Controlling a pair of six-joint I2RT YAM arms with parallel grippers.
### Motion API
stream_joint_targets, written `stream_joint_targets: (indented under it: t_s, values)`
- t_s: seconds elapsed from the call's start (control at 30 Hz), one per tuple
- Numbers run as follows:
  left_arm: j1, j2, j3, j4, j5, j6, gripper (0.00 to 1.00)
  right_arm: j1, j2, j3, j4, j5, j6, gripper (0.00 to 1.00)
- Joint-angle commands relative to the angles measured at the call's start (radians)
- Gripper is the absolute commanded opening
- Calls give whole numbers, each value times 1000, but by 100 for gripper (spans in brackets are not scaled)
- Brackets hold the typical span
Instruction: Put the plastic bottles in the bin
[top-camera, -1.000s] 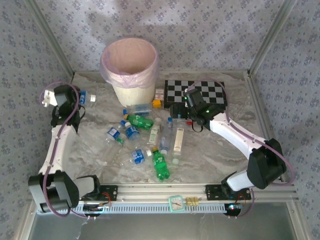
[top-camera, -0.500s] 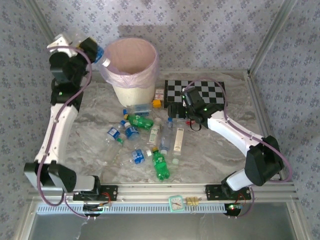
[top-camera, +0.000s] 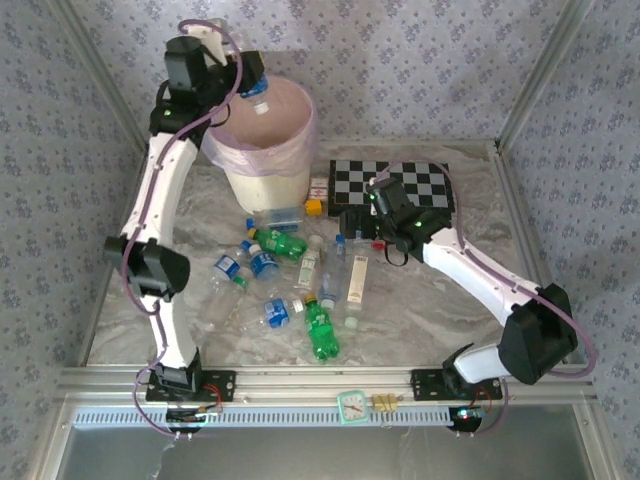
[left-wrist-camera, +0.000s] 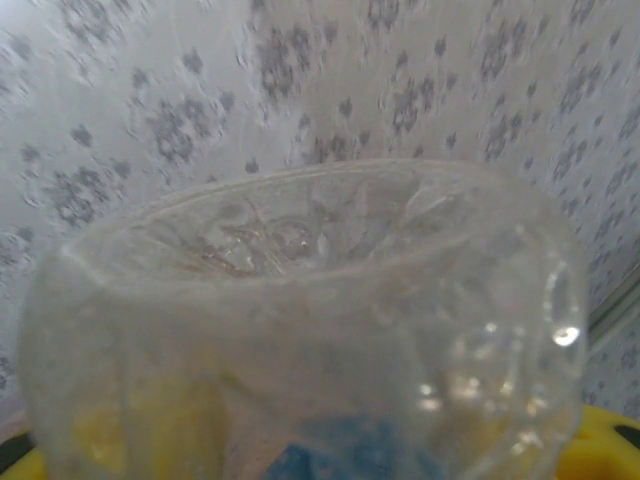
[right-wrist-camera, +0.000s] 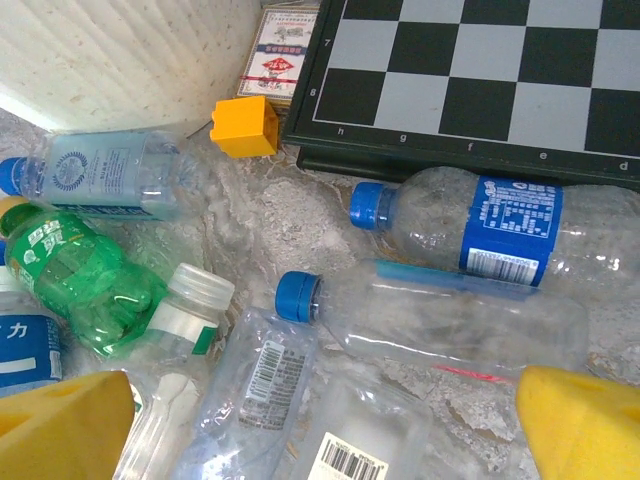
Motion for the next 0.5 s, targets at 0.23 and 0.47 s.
stream_joint_targets:
  t_s: [0.23, 0.47]
  values:
    - [-100, 178, 221, -383, -197, 255, 49, 5, -43, -30, -31, 44, 7, 100]
    - [-112, 217, 221, -415, -257, 291, 55, 6, -53, -37, -34, 50, 12, 100]
